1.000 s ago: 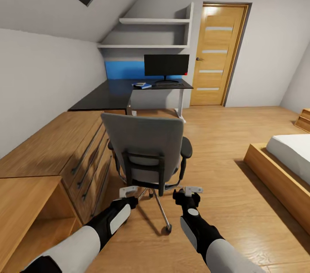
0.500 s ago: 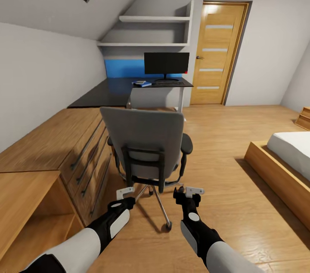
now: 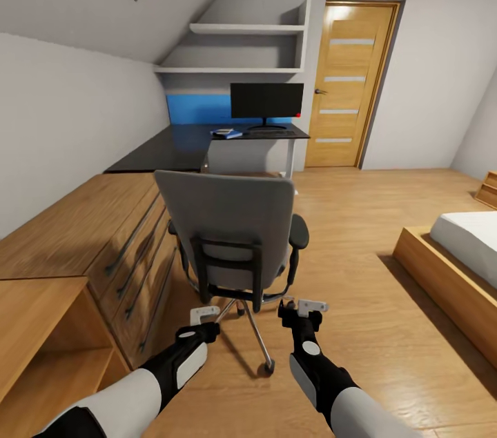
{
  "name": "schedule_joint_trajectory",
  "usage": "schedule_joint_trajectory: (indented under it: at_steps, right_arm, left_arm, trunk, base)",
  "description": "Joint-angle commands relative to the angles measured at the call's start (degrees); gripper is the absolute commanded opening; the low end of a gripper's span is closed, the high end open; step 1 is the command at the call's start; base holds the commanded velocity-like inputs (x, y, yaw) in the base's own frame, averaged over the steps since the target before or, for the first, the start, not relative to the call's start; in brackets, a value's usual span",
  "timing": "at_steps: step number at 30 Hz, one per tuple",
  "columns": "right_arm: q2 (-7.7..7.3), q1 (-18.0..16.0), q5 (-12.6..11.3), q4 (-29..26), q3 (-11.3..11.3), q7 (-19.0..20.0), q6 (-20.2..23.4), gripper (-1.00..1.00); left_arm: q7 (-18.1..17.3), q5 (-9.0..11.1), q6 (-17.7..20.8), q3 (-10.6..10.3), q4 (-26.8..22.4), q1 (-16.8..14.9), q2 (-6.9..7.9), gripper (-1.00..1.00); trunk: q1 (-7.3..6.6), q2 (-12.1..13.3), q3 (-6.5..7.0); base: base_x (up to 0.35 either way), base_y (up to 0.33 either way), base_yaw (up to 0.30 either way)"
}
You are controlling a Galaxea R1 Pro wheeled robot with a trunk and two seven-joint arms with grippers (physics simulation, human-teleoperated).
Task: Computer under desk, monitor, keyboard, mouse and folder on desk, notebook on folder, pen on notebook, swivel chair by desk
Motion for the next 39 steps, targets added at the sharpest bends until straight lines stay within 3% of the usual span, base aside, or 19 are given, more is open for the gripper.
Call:
schedule_joint_trajectory:
  at_steps: [1,11,39]
  right_arm:
    - [0.00,-0.06,-0.60,0.08,0.35,-0.30,-0.33,1.00]
    - [0.00,-0.06,-0.61,0.09,0.37,-0.37,-0.35,1.00]
    - [0.00,-0.06,-0.61,0.58,0.26,-0.21,-1.96,1.00]
  left_arm:
    - [0.41,0.25,0.26,-0.60,-0.11,-0.05,0.04,1.00]
    - [0.22,0.26,0.24,-1.08,-0.07,-0.05,0.03,1.00]
    - [0.21,0.08,0.07,-1.34,-0.07,-0.05,0.03,1.00]
  trunk:
    - [0.02,-0.02,-0.06]
    - [0.02,-0.02,-0.06]
    - [0.02,-0.02,-0.06]
  base:
    - [0.200,-0.075,0.000]
    - [0.124,-0.031,0.000]
    - [0.308,-0.169,0.000]
